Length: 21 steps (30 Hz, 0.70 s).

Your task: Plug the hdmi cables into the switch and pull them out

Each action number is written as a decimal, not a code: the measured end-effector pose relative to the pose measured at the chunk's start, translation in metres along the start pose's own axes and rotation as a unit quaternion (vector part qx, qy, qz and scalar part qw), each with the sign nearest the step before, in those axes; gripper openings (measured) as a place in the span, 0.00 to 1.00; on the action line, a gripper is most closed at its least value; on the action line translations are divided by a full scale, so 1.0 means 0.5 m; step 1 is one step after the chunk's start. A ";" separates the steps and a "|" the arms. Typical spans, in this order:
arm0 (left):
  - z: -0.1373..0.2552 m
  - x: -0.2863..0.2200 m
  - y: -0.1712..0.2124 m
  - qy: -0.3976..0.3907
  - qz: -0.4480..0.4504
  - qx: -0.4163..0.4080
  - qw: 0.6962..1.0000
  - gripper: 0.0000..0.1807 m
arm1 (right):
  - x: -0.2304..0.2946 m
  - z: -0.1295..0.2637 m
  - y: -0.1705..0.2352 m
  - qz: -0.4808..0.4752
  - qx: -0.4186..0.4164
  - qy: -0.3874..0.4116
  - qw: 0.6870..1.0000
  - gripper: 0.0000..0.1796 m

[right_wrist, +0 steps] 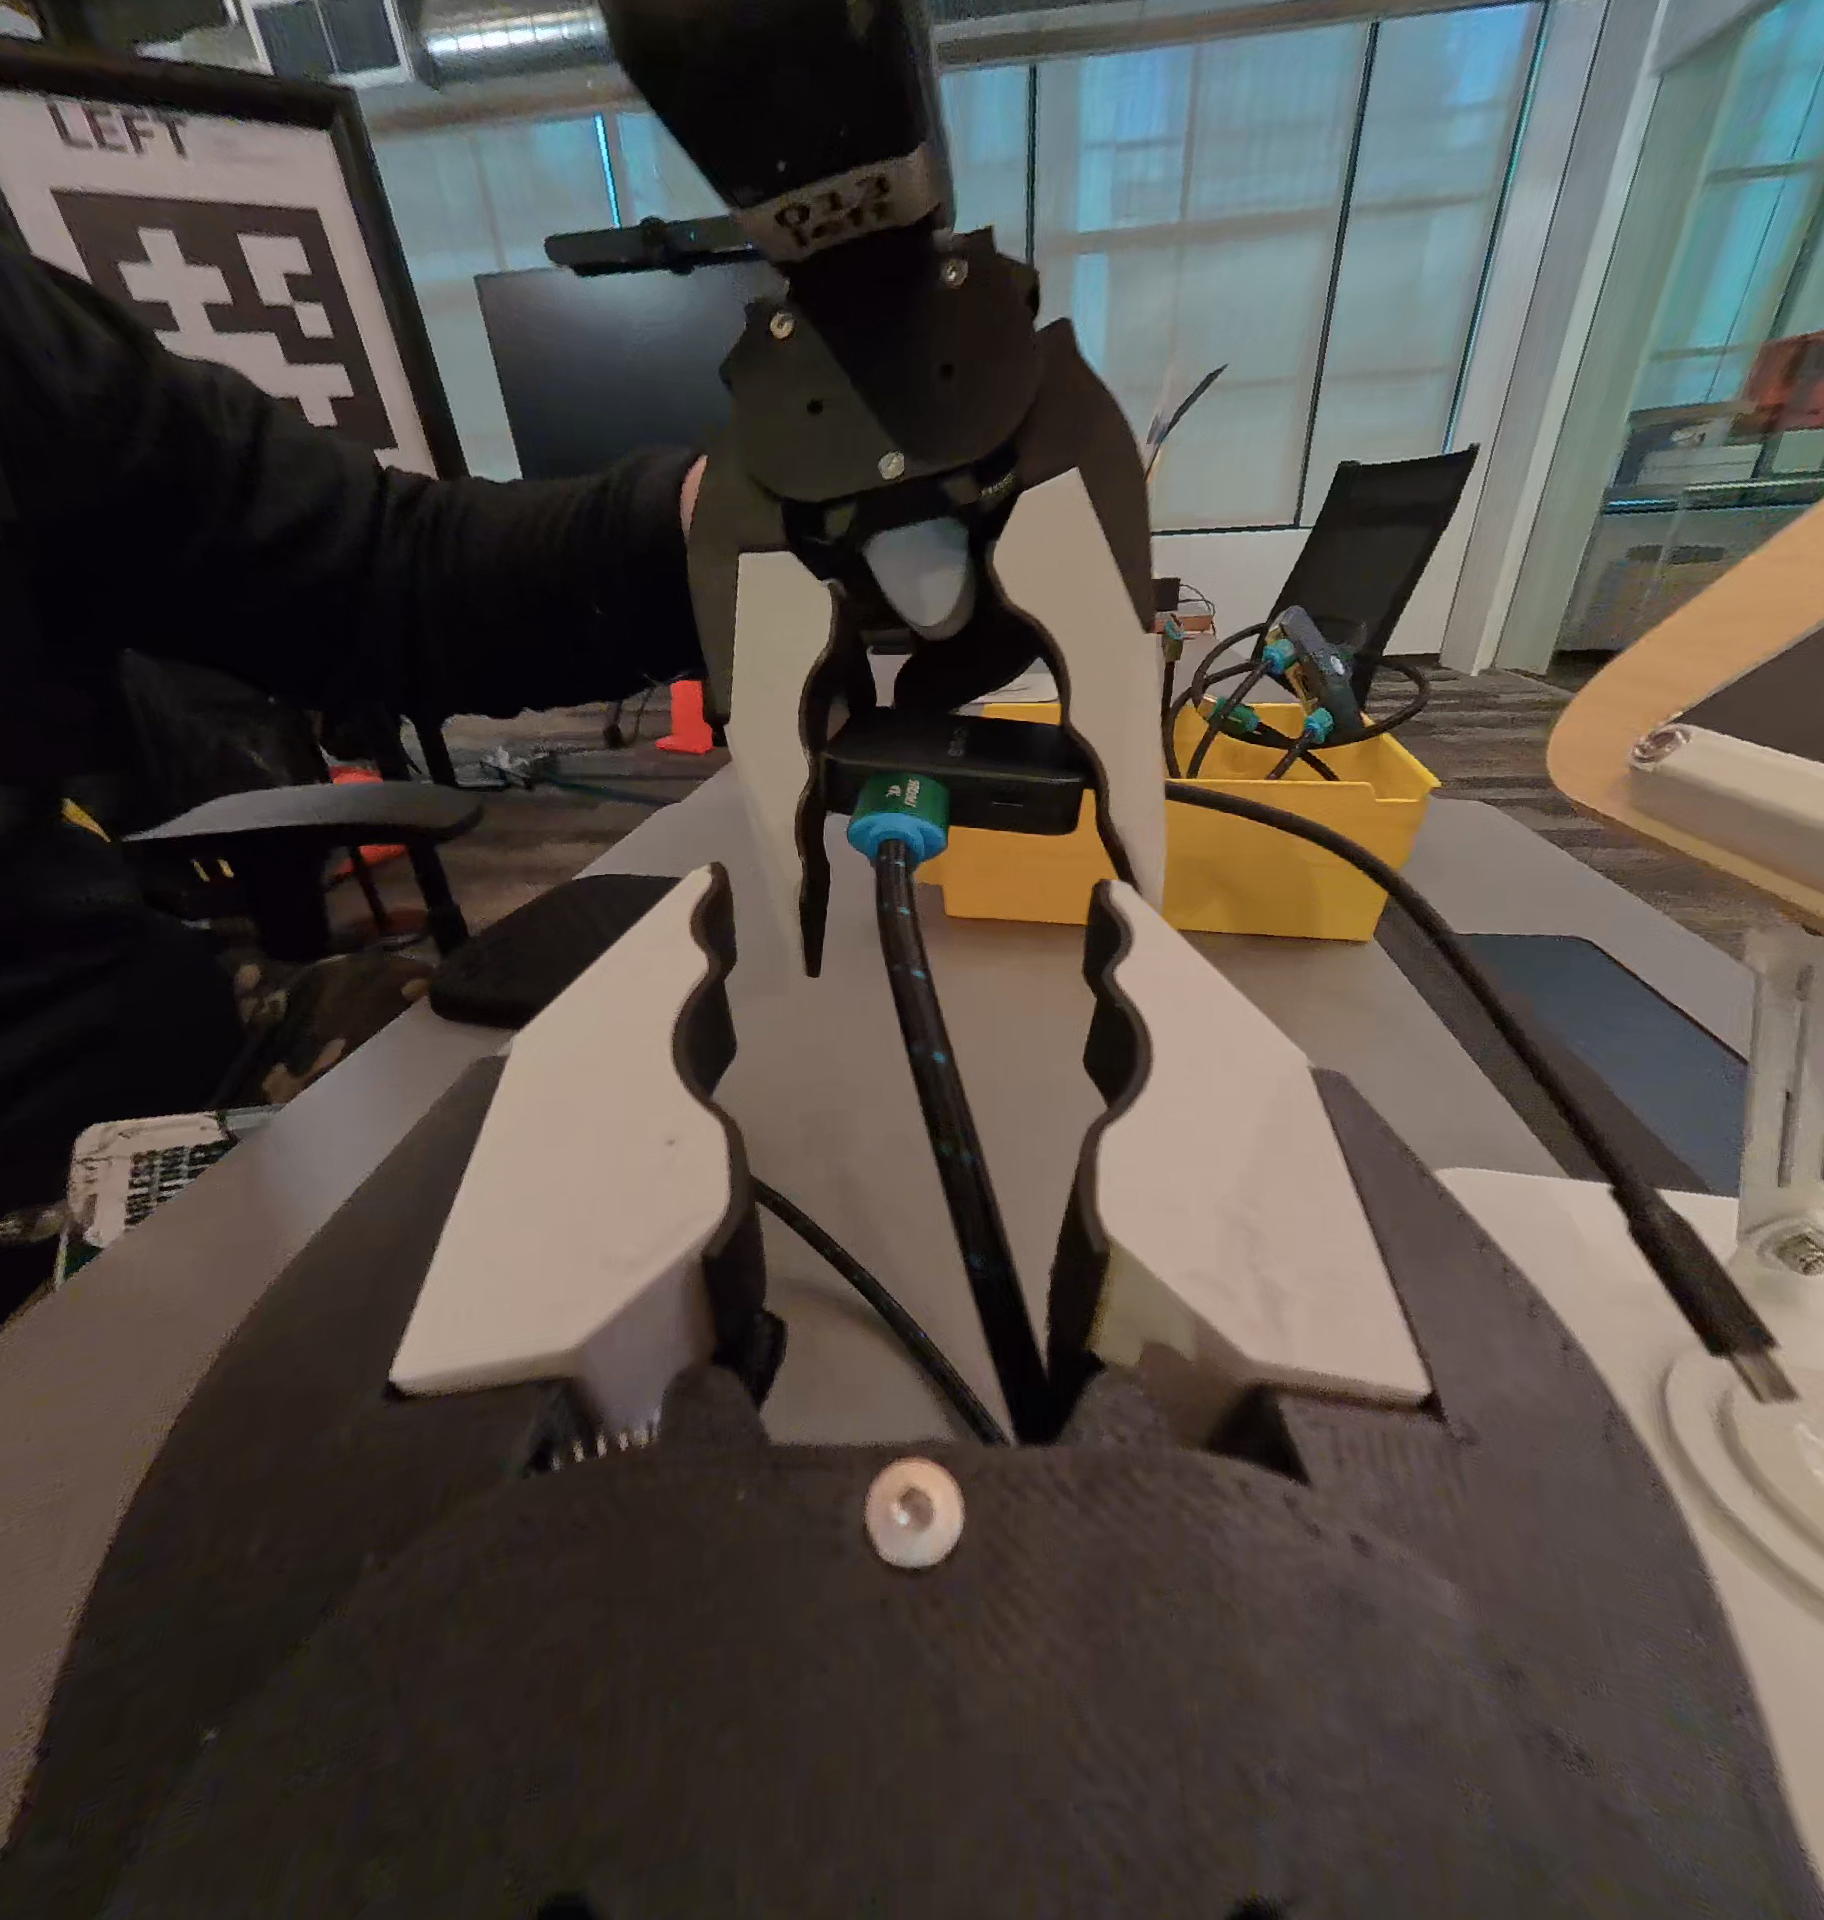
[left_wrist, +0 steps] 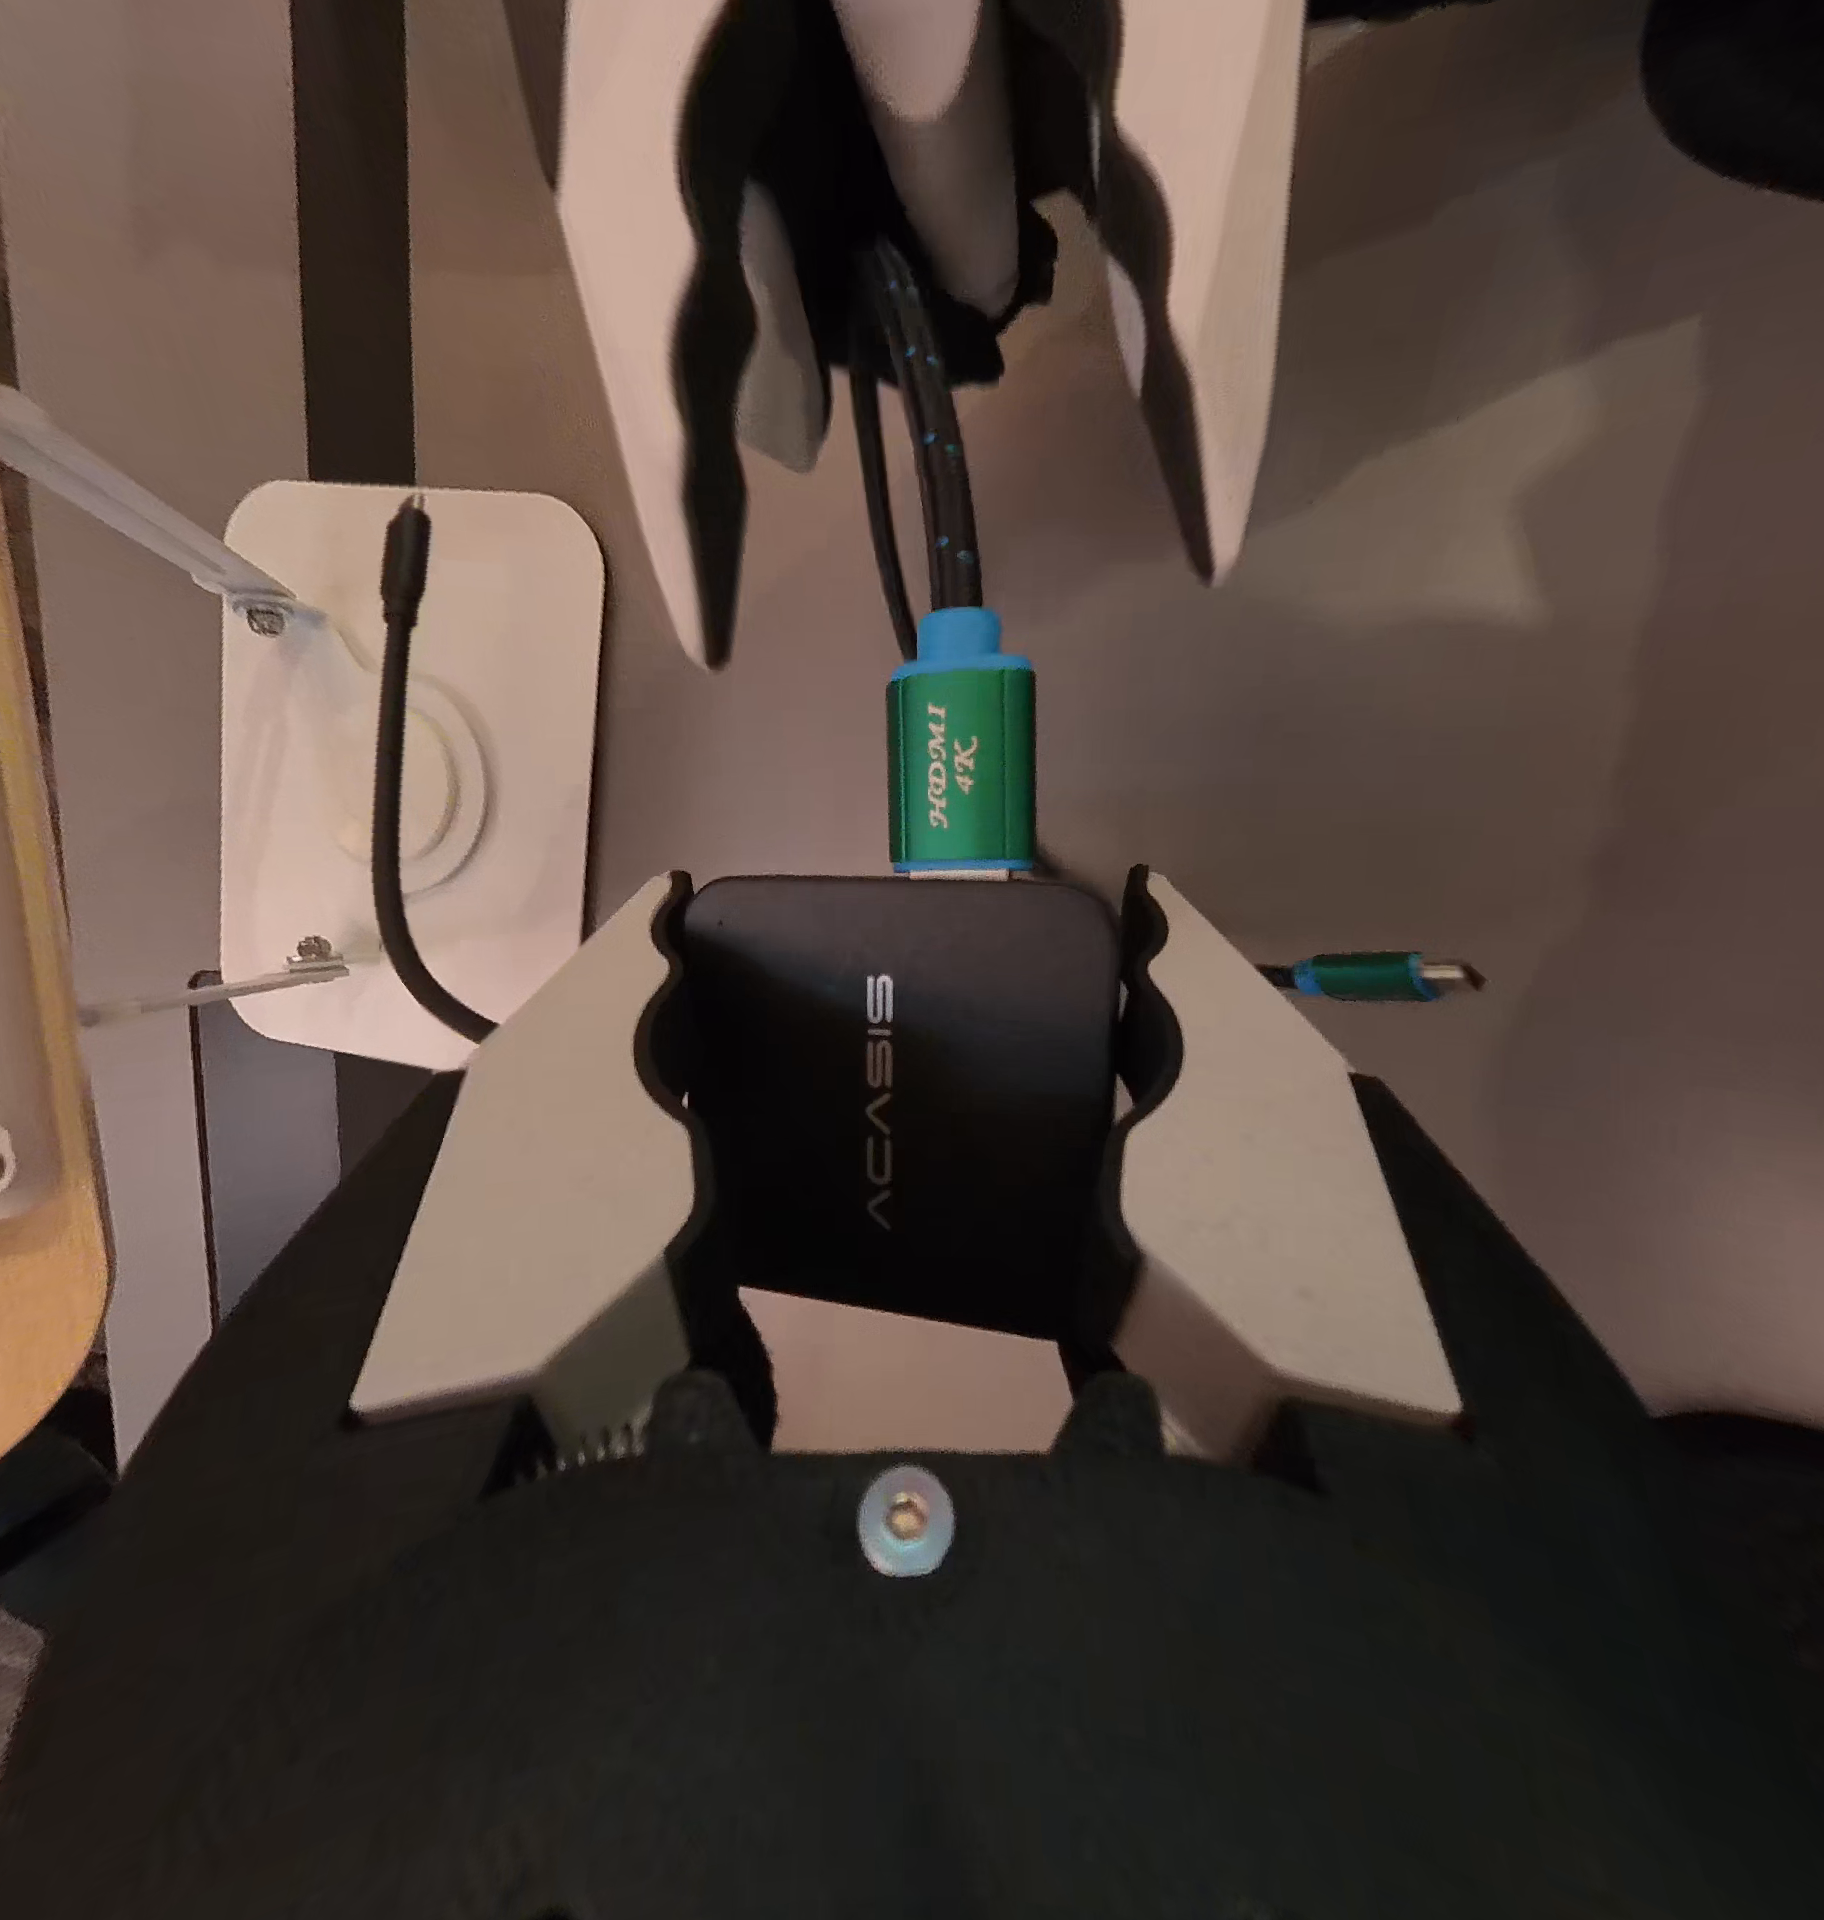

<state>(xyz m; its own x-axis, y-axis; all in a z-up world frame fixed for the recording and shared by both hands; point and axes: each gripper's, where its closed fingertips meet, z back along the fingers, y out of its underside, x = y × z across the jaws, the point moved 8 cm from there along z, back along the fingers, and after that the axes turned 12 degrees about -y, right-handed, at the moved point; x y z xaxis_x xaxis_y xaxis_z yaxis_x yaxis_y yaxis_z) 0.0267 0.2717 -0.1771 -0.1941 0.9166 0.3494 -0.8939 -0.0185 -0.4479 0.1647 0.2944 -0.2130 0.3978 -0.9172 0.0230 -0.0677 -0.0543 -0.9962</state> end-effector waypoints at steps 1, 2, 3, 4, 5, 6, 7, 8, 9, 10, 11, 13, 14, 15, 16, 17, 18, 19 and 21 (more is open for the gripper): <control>0.000 0.000 -0.002 -0.001 0.001 -0.003 1.000 0.45 | 0.000 -0.006 0.001 0.006 0.004 0.005 1.000 0.34; -0.001 -0.001 -0.003 -0.002 0.001 -0.003 1.000 0.44 | 0.001 -0.010 0.001 0.011 0.005 0.009 1.000 0.31; -0.002 -0.002 -0.004 -0.001 0.002 -0.006 1.000 0.45 | 0.001 -0.013 0.001 0.015 0.009 0.014 1.000 0.28; -0.002 -0.004 -0.004 0.001 0.005 -0.008 1.000 0.45 | 0.001 -0.015 -0.001 0.017 0.013 0.019 1.000 0.25; -0.002 -0.004 -0.004 -0.002 0.005 -0.009 1.000 0.44 | 0.002 -0.017 -0.005 0.014 0.010 0.020 1.000 0.23; -0.004 -0.005 -0.003 -0.004 0.007 -0.011 1.000 0.44 | 0.004 -0.020 -0.010 0.005 0.003 0.016 1.000 0.21; -0.005 -0.006 -0.003 -0.005 0.008 -0.011 1.000 0.44 | 0.004 -0.025 -0.013 -0.001 0.004 0.015 1.000 0.21; -0.008 -0.007 -0.004 -0.008 0.008 -0.012 1.000 0.44 | 0.006 -0.032 -0.012 -0.002 0.013 0.019 1.000 0.21; -0.009 -0.009 -0.005 -0.007 0.007 -0.014 1.000 0.44 | 0.006 -0.038 -0.010 -0.006 0.022 0.022 1.000 0.20; -0.010 -0.010 -0.008 -0.008 0.007 -0.019 1.000 0.44 | 0.005 -0.042 -0.007 -0.015 0.028 0.022 0.999 0.19; -0.009 -0.011 -0.010 -0.010 0.008 -0.022 1.000 0.44 | 0.003 -0.044 -0.005 -0.017 0.026 0.025 0.999 0.19; -0.008 -0.010 -0.011 -0.016 0.008 -0.024 1.000 0.44 | -0.002 -0.042 -0.001 -0.024 0.013 0.035 0.999 0.17; -0.008 -0.009 -0.011 -0.017 0.010 -0.025 0.999 0.44 | -0.004 -0.041 0.000 -0.027 0.007 0.036 0.999 0.18; -0.008 -0.008 -0.010 -0.019 0.012 -0.026 0.999 0.43 | -0.006 -0.040 0.002 -0.027 0.006 0.041 0.999 0.19; -0.010 -0.007 -0.008 -0.021 0.013 -0.026 0.999 0.43 | -0.008 -0.040 0.005 -0.020 0.009 0.048 0.999 0.21; -0.011 -0.006 -0.007 -0.022 0.015 -0.025 0.999 0.43 | -0.008 -0.040 0.006 -0.008 0.017 0.052 0.998 0.23; -0.013 -0.005 -0.005 -0.023 0.017 -0.024 0.999 0.43 | -0.008 -0.039 0.007 0.004 0.025 0.055 0.998 0.25; -0.013 -0.003 -0.004 -0.024 0.020 -0.025 0.999 0.43 | -0.010 -0.034 0.006 0.010 0.027 0.060 0.998 0.27; -0.010 0.002 -0.003 -0.026 0.027 -0.028 0.999 0.43 | -0.014 -0.017 -0.002 0.012 0.025 0.071 0.997 0.32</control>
<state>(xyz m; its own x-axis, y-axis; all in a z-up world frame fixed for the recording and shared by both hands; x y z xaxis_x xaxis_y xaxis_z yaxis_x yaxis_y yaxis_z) 0.0297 0.2748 -0.1804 -0.2628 0.8930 0.3654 -0.8579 -0.0430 -0.5120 0.1543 0.2976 -0.2115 0.2619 -0.9651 0.0071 -0.0294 -0.0154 -0.9995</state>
